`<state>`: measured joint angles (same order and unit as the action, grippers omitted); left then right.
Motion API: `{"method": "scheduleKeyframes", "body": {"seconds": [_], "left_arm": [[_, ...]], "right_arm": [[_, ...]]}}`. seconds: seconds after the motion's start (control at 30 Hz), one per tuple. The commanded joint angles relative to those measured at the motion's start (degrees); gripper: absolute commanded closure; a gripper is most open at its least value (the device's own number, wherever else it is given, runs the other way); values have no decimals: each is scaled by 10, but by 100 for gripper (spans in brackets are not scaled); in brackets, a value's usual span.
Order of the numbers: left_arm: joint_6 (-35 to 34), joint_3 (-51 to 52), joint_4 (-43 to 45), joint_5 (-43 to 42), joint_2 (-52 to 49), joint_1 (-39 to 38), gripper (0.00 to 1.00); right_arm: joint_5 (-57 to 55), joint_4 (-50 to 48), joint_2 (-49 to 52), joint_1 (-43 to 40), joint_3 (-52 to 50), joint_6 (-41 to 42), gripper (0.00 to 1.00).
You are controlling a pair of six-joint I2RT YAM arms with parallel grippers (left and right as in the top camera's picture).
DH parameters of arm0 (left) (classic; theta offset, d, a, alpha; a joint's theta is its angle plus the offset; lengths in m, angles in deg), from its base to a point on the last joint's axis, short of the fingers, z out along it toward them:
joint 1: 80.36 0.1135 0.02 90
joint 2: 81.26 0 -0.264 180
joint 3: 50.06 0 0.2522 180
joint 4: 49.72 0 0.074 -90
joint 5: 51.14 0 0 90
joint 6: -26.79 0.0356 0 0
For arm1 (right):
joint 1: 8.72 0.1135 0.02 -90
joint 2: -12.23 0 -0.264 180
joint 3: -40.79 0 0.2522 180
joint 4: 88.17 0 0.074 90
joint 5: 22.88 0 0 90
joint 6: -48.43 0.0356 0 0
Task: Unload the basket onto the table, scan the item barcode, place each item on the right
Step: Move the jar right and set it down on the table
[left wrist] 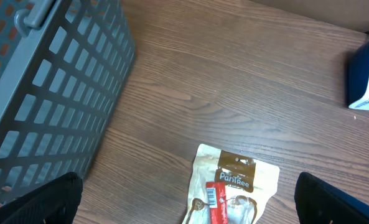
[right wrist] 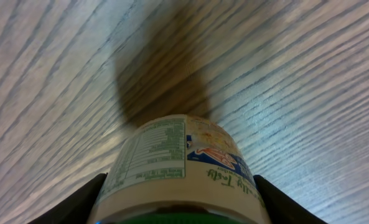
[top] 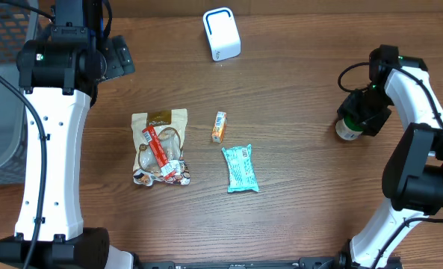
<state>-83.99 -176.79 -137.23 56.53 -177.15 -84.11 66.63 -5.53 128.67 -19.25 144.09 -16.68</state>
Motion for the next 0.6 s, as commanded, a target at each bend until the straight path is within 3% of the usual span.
{"method": "scheduleKeyframes", "body": {"seconds": [0.0, 0.13, 0.23, 0.37, 0.43, 0.57], "left_arm": [[7, -5, 1, 7, 4, 0, 0], [7, -5, 1, 7, 4, 0, 0], [7, -5, 1, 7, 4, 0, 0], [7, -5, 1, 7, 4, 0, 0], [7, -5, 1, 7, 4, 0, 0], [7, -5, 1, 7, 4, 0, 0]], "right_arm": [[-16, -12, -3, -4, -7, 4, 92], [-16, -21, -3, -4, -17, 4, 89], [-16, -24, -3, -4, -22, 4, 52], [-16, -20, -3, -4, -22, 4, 21], [-16, -19, -3, -4, -21, 4, 14], [-16, 3, -4, -4, -7, 4, 11]]}}
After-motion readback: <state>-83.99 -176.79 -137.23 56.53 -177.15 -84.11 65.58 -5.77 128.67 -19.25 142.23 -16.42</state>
